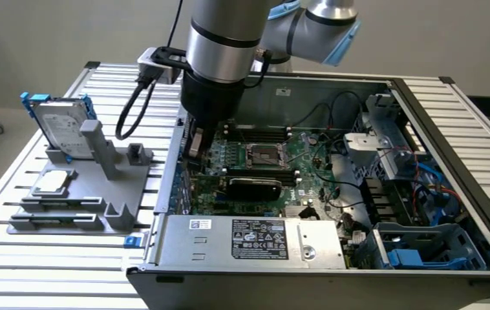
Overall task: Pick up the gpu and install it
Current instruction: 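Press down on the gpu until it lock into place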
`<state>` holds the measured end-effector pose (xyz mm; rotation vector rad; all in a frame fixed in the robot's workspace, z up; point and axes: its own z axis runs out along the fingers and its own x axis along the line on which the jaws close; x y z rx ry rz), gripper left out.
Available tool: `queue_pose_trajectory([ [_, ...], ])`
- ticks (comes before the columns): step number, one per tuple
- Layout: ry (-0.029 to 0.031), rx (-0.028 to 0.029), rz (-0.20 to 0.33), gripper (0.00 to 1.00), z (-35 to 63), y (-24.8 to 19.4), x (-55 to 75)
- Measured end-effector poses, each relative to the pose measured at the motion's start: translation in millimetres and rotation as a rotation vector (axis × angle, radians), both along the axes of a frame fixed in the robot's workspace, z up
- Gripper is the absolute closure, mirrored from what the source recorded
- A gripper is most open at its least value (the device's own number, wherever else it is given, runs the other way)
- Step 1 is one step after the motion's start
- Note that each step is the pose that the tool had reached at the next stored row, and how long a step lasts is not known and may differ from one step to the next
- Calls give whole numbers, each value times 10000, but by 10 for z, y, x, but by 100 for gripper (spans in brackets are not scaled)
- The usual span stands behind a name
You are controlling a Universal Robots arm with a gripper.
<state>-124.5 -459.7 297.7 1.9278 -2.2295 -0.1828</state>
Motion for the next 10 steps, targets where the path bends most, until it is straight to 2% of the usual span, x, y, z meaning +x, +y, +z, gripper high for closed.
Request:
queue_pose_trajectory([
  [10,0,0,-82,89,14,0,0],
])
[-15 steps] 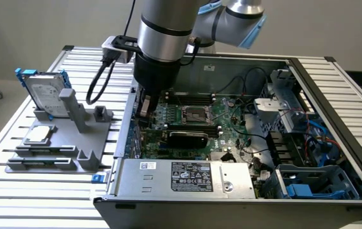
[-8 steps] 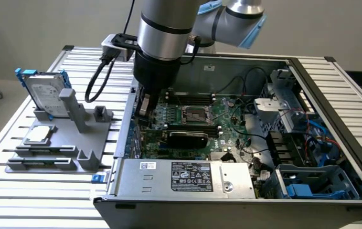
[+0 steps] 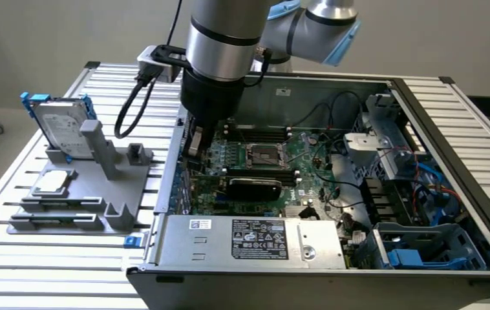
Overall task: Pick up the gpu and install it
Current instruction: 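Press down on the gpu until it lock into place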
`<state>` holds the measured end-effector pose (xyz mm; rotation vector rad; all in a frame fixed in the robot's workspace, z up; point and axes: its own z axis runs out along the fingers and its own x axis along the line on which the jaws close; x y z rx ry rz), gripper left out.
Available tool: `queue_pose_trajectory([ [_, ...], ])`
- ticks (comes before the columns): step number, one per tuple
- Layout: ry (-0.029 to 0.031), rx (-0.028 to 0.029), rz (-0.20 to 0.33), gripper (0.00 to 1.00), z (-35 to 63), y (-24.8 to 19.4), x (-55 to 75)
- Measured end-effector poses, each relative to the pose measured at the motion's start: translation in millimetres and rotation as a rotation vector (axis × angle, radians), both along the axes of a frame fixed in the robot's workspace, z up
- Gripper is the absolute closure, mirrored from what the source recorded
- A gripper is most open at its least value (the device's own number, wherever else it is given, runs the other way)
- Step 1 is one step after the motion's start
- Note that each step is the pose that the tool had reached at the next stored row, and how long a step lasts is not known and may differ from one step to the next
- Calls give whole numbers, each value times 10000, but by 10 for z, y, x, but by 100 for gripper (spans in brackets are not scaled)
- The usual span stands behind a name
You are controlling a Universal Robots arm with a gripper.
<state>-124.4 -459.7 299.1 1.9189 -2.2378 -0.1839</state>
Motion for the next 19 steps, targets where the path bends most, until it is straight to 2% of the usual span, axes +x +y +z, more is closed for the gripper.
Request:
queue_pose_trajectory([
  [19,0,1,-569,89,-1,22,-17],
])
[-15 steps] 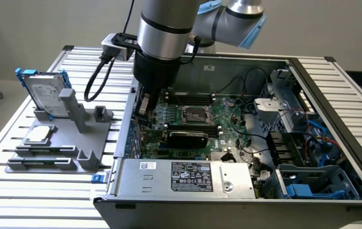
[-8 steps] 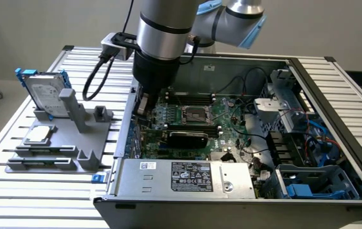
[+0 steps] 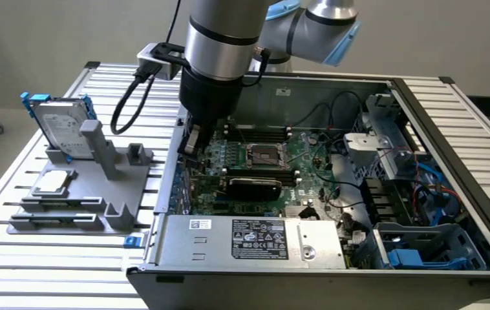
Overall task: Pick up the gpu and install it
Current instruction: 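Press down on the gpu until it lock into place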
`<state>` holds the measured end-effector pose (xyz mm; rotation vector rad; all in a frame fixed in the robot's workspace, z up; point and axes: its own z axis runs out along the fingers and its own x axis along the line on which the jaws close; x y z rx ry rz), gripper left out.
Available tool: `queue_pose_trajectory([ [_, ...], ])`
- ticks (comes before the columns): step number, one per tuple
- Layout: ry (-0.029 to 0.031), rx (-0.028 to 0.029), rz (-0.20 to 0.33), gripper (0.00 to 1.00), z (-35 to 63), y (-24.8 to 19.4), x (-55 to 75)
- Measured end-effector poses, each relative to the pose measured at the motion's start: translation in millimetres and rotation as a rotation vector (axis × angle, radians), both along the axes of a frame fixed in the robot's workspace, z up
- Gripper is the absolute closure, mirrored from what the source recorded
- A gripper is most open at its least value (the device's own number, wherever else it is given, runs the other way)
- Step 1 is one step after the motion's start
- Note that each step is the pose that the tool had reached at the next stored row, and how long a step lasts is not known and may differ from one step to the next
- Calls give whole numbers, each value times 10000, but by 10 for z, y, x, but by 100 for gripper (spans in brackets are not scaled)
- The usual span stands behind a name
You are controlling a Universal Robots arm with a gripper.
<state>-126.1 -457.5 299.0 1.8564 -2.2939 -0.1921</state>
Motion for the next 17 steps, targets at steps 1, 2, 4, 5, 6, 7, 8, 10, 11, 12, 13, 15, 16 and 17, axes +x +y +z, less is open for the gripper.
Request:
queue_pose_trajectory([
  [1,0,0,-21,89,0,1,0],
  [2,0,0,-43,89,0,1,0],
  [4,0,-1,-97,89,0,3,0],
  [5,0,0,-138,89,0,4,0],
  [6,0,0,-175,89,0,4,0],
  [7,1,-1,-213,89,1,4,-1],
  [8,1,0,-250,89,0,4,-1],
  [10,3,-2,-303,89,0,4,0],
  [11,3,-2,-318,89,2,4,0],
  [12,5,-11,-332,89,7,4,-1],
  [13,6,-24,-340,89,18,4,1],
  [15,7,-65,-350,89,55,4,9],
  [16,6,-93,-355,89,75,4,16],
  [17,5,-122,-359,89,85,4,25],
])
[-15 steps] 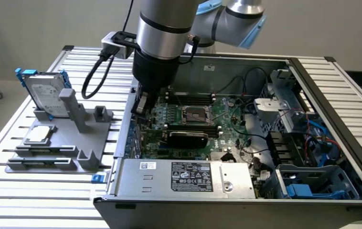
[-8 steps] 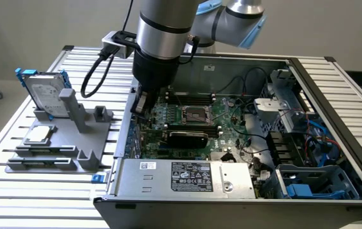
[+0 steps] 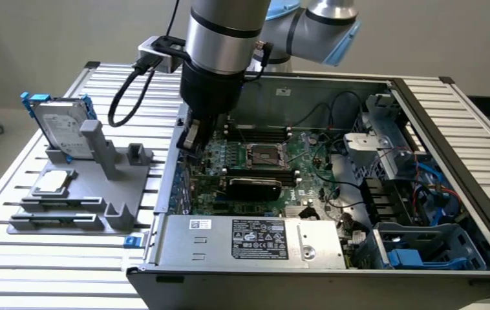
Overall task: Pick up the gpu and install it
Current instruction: 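Press down on the gpu until it lock into place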
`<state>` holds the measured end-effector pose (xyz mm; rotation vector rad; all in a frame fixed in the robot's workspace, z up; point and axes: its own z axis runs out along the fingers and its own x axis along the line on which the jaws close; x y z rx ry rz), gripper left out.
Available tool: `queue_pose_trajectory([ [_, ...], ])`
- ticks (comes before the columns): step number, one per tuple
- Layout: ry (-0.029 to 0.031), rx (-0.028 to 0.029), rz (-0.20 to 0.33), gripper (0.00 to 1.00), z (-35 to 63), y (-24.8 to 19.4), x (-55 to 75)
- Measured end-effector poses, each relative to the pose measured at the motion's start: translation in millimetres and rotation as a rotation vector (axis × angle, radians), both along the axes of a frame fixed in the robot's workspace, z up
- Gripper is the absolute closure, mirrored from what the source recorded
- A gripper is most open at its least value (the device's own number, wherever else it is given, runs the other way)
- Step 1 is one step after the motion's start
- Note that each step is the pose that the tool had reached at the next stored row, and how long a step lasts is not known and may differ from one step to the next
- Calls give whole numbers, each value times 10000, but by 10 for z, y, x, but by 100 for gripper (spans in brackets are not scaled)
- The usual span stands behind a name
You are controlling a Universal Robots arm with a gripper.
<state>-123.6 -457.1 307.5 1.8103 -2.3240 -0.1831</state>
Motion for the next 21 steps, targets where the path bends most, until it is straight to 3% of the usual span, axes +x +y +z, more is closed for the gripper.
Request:
queue_pose_trajectory([
  [4,1,-77,-2,89,-1,-7,15],
  [11,-7,-116,-5,89,-52,-55,15],
  [21,-5,-148,-155,89,-100,-58,11],
])
